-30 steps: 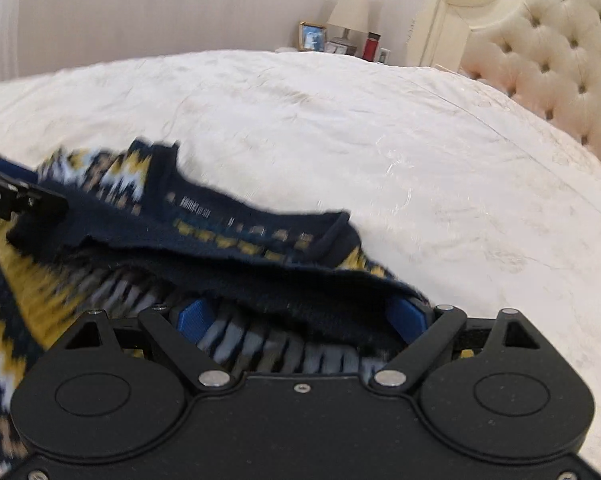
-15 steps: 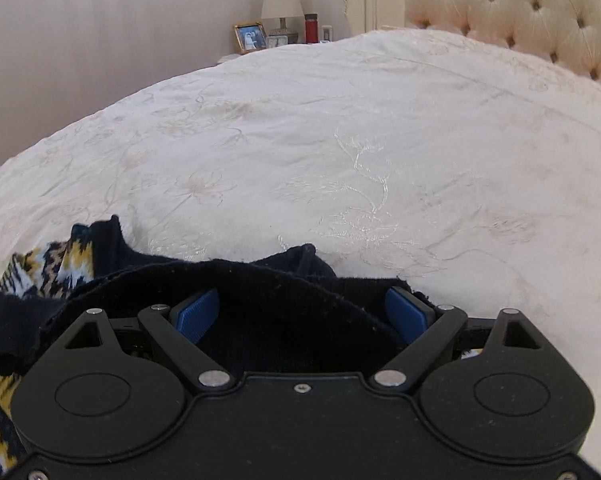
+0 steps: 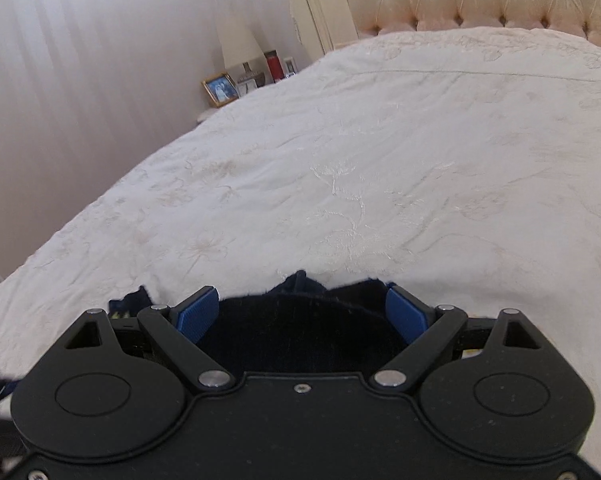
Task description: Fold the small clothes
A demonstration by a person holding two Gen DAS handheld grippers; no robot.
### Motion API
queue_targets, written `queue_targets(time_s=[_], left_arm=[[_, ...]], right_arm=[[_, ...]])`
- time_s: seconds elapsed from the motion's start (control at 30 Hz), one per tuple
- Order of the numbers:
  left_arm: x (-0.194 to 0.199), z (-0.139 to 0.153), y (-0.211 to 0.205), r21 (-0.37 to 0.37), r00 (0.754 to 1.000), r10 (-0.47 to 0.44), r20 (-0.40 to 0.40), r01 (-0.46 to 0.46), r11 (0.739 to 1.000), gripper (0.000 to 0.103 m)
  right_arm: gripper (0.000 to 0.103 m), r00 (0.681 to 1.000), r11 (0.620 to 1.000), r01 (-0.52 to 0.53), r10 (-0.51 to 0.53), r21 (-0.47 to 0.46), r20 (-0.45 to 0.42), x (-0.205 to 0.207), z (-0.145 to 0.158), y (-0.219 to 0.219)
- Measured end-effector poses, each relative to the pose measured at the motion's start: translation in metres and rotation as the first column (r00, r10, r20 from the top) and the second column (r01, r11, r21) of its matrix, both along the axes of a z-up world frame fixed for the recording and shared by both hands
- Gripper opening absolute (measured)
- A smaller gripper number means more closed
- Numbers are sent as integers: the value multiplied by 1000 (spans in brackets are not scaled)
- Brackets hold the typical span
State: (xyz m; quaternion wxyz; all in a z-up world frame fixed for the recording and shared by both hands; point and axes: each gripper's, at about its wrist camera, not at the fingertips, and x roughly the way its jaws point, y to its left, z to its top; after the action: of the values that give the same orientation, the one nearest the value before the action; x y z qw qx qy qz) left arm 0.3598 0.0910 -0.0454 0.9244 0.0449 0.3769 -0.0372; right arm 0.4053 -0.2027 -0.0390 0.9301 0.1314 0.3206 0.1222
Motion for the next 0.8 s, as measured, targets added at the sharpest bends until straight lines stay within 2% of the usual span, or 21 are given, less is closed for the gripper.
queue_targets(time_s=[0.1, 0.2, 0.33, 0.4, 0.47, 0.57, 0.63, 0.7, 0.8], left_arm=[[23, 1, 6, -28, 998, 56, -10, -56, 998, 69], [37, 8, 19, -80, 992, 128, -10, -128, 989, 69], [39, 19, 42, -179, 965, 259, -24, -260, 949, 69], [32, 25, 45, -211, 963, 269, -31, -269, 940, 70], [20, 30, 37, -186, 968, 250, -26, -250, 950, 70], [-1, 31, 10, -109, 989, 148, -2, -147, 983, 71], [-11, 25, -9, -57, 997, 80, 6, -80, 995, 71], [-21, 10, -26, 23, 1000, 16, -8, -16, 1000, 71], [-26, -19, -35, 128, 998, -16, -53, 23, 991, 71]], right_arm=[[92, 1000, 1000, 5, -5, -7, -3, -19, -1, -9], [92, 1000, 998, 15, -15, -58, 7, -35, -4, -14], [92, 999, 995, 44, -43, -90, 16, -54, -8, -20], [92, 998, 995, 56, -55, -83, 23, -61, -9, -23], [93, 998, 993, 60, -56, -104, 40, -65, -12, -21], [94, 997, 985, 41, -30, -167, 72, -69, -18, -12], [94, 996, 980, 27, -9, -196, 90, -74, -24, -7], [94, 995, 976, 17, 4, -219, 96, -76, -32, -5], [94, 998, 950, 6, 15, -312, 63, -74, -44, -5]])
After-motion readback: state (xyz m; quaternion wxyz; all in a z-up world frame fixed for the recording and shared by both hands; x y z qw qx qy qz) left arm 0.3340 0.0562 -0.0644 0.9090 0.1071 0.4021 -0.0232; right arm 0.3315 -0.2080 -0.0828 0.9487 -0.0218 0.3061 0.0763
